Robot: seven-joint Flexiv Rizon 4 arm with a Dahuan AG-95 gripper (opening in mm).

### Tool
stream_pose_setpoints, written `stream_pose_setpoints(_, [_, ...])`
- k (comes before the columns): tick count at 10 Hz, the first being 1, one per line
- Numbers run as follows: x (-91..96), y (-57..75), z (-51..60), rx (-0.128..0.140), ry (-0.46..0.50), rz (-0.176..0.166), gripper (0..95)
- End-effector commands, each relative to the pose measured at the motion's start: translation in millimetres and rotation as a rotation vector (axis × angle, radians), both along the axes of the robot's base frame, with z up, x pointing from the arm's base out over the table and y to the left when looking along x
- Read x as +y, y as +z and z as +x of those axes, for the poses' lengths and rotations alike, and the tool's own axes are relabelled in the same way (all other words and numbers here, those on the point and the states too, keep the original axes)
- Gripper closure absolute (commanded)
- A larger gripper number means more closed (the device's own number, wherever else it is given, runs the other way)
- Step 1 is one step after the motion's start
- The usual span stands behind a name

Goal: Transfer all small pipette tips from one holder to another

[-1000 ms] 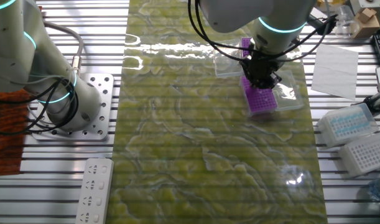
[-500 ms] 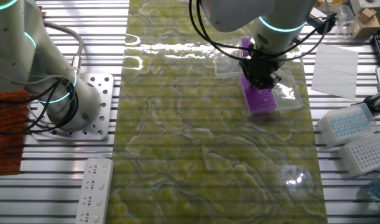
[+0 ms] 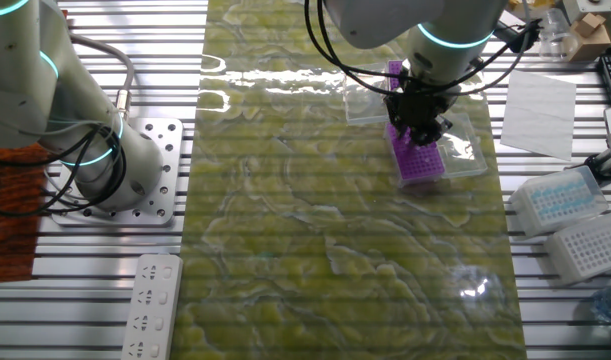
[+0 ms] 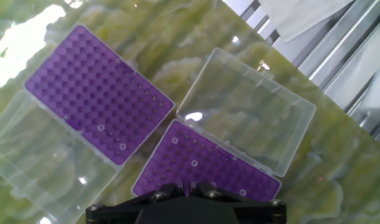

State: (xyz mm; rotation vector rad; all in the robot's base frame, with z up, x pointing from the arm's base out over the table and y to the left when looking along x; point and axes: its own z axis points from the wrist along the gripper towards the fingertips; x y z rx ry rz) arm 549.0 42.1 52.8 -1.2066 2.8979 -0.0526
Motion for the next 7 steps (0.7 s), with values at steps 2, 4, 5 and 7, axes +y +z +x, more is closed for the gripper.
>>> stream_pose_setpoints(2, [-1.5, -0.7, -1.3, 0.000, 0.003, -0.003, 95.0])
stream_pose_setpoints(4, [-2.0, -0.7, -1.4, -0.002, 0.002, 0.001, 95.0])
stream_pose_setpoints(5, [-2.0, -0.7, -1.4, -0.002, 0.002, 0.001, 95.0])
stream_pose_setpoints(7, [-2.2, -0.6, -1.4, -0.001, -0.005, 0.004, 95.0])
